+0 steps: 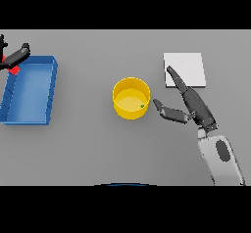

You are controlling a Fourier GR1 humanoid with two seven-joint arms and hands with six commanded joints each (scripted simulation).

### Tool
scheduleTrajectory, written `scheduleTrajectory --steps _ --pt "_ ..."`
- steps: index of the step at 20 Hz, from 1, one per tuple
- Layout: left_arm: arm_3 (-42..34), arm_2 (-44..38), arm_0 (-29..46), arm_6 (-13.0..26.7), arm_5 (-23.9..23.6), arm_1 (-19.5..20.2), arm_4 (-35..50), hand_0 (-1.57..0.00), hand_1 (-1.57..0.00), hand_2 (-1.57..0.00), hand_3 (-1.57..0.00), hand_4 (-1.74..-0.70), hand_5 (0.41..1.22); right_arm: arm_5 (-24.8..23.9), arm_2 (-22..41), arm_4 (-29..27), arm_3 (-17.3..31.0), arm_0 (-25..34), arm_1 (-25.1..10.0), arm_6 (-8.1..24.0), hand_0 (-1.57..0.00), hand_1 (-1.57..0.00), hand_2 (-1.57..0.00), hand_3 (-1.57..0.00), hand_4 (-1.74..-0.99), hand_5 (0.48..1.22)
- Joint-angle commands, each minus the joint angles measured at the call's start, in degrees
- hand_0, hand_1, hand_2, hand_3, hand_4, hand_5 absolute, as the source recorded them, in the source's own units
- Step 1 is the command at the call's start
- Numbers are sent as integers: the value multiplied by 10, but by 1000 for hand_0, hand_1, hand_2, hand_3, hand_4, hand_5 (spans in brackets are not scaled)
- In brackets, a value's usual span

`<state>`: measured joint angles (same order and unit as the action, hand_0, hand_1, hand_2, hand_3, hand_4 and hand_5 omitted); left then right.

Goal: Pick up the red beaker and tilt it to pour out 1 green nut into yellow bowl. Pick up the yellow bowl and place it on the metallic measuring scale.

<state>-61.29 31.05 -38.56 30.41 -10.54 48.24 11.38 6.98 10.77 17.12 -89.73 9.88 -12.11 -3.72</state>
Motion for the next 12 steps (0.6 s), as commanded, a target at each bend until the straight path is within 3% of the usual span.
scheduleTrajectory --steps 1,3,5,7,12 --pt "-1 -2 4 -5 0 3 3 -8 -7 -6 -3 -732 707 16 15 17 7 20 -15 -2 -6 1 1 1 -1231 677" --pt "-5 -1 10 -8 -3 2 3 -5 -4 -3 -2 -739 709 36 45 61 25 54 -39 7 -3 1 1 1 -1260 656" --pt "-11 -3 11 -10 1 5 8 -3 -2 -2 -1 -744 709 48 79 107 44 90 -50 14 -2 1 1 1 -1243 638" --pt "-12 -1 14 -8 -1 2 7 -1 -1 -1 0 -747 711 67 108 143 47 119 -76 -6 -1 1 1 1 -1230 620" --pt "-13 -7 24 -25 -2 6 12 0 0 0 1 -755 716 120 161 187 76 184 -96 -24 0 1 1 1 -1231 625"
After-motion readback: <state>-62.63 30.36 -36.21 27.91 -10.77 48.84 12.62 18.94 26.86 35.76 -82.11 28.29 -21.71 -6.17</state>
